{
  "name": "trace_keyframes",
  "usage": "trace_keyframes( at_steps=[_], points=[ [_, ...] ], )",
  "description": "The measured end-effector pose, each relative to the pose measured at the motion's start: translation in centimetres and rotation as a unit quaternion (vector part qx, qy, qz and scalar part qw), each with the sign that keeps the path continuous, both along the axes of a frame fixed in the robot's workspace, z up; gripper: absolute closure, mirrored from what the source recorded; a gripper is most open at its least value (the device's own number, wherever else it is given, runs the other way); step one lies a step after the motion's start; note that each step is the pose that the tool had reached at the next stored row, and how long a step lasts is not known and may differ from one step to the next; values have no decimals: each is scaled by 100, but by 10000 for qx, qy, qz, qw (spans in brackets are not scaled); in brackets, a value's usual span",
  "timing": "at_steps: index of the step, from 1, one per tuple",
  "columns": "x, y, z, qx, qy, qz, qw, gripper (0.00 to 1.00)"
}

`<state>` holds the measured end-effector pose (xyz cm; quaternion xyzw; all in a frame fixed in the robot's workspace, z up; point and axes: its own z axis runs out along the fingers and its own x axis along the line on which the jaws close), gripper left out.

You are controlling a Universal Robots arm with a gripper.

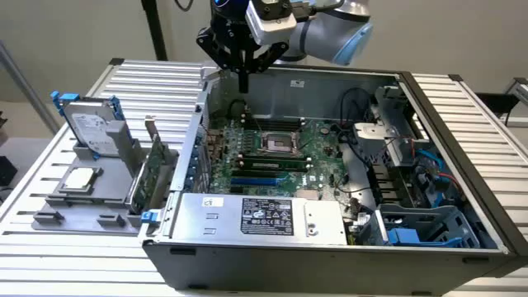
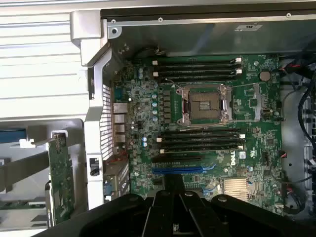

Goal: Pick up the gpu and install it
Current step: 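Reach for the gpu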

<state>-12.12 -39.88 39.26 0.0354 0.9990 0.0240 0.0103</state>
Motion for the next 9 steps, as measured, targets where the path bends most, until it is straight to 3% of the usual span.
trace_keyframes(
  at_steps=[9],
  points=[
    [0, 0, 0, 0, 0, 0, 10000, 89]
  ],
)
